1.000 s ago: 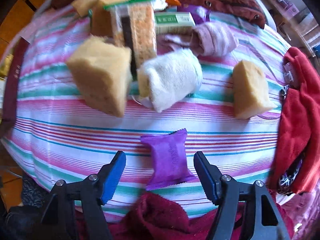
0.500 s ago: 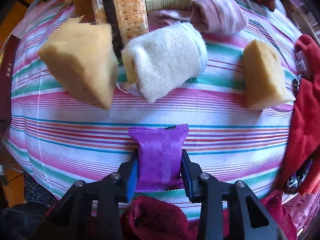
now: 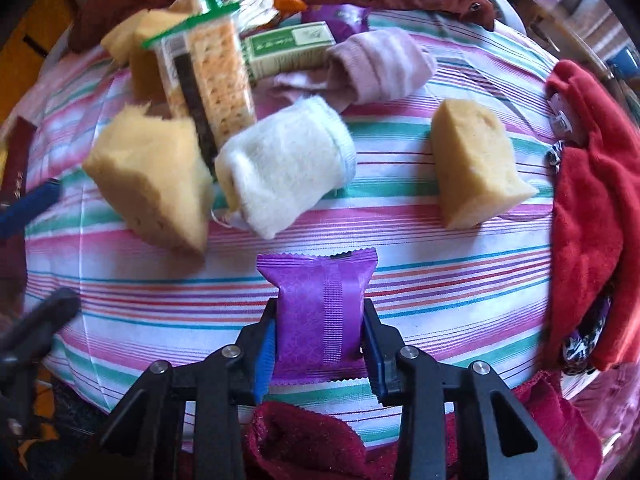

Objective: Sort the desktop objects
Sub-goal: 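Grasp the yellow sponge with the left gripper, then carry the packet and sponge to the tray while the right releases the packet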

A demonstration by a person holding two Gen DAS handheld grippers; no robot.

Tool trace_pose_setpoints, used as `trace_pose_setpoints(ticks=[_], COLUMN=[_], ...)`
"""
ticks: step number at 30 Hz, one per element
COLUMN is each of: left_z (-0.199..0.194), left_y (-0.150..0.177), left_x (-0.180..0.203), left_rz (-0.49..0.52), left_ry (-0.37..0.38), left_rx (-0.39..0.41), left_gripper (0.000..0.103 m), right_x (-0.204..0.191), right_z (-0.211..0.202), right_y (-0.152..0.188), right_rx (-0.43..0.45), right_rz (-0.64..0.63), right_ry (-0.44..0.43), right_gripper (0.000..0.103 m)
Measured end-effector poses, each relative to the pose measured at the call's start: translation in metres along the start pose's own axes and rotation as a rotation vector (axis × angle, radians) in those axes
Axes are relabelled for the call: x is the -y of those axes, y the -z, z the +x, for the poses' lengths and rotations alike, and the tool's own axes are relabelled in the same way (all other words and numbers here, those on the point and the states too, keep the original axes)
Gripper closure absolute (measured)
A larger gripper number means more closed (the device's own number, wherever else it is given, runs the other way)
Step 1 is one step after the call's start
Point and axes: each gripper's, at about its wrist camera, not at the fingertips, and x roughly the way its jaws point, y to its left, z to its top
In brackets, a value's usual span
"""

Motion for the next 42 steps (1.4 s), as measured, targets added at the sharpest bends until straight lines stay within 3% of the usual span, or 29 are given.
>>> trace_pose_setpoints(ticks=[2, 7, 9, 11, 13, 21, 25, 30, 33, 35, 42], left_z=[0.013, 0.033, 0.042, 0.051, 0.054, 0.011, -0.029, -0.083, -0.121, -0.138, -0.205], left_y=[-0.006, -0.016, -0.019, -0.02, -0.019, -0.006, 0.007, 0.031, 0.052, 0.06, 0.105], left_x=[0.002, 0.001, 0.002, 0.001, 0.0, -0.008, -0.018, -0.04, -0.061, -0.072, -0.113], left_rz=[-0.01, -0.048, -0.058, -0.067, -0.069, -0.074, -0.103, -0.16, -0.228, -0.262, -0.384], left_ry=[-0.006, -0.032, -0.053, -0.099, -0.104, -0.091, -0.132, -0.221, -0.289, -0.332, -0.503], left_rx=[-0.008, -0.016, -0.031, -0.041, -0.037, 0.052, 0.101, 0.167, 0.208, 0.227, 0.283], left_gripper=[0.02, 0.02, 0.023, 0.04, 0.043, 0.046, 0.046, 0.046, 0.046, 0.046, 0.046], right_x=[0.005, 0.013, 0.009, 0.016, 0.026, 0.037, 0.036, -0.043, -0.068, -0.103, -0.21], right_z=[-0.002, -0.007, -0.007, -0.007, -0.006, -0.017, -0.033, -0.049, -0.058, -0.051, -0.065], right_y=[0.001, 0.004, 0.01, 0.008, -0.003, 0.004, 0.011, 0.009, 0.012, -0.007, -0.013], right_rx=[0.01, 0.035, 0.042, 0.049, 0.056, 0.119, 0.209, 0.274, 0.305, 0.328, 0.375], right_rz=[0.026, 0.052, 0.061, 0.071, 0.077, 0.09, 0.056, -0.027, -0.08, -0.131, -0.306], right_ry=[-0.004, -0.032, -0.044, -0.053, -0.059, -0.093, -0.158, -0.145, -0.185, -0.218, -0.341], right_gripper=[0.065, 0.065, 0.065, 0.065, 0.065, 0.065, 0.065, 0.065, 0.065, 0.065, 0.065])
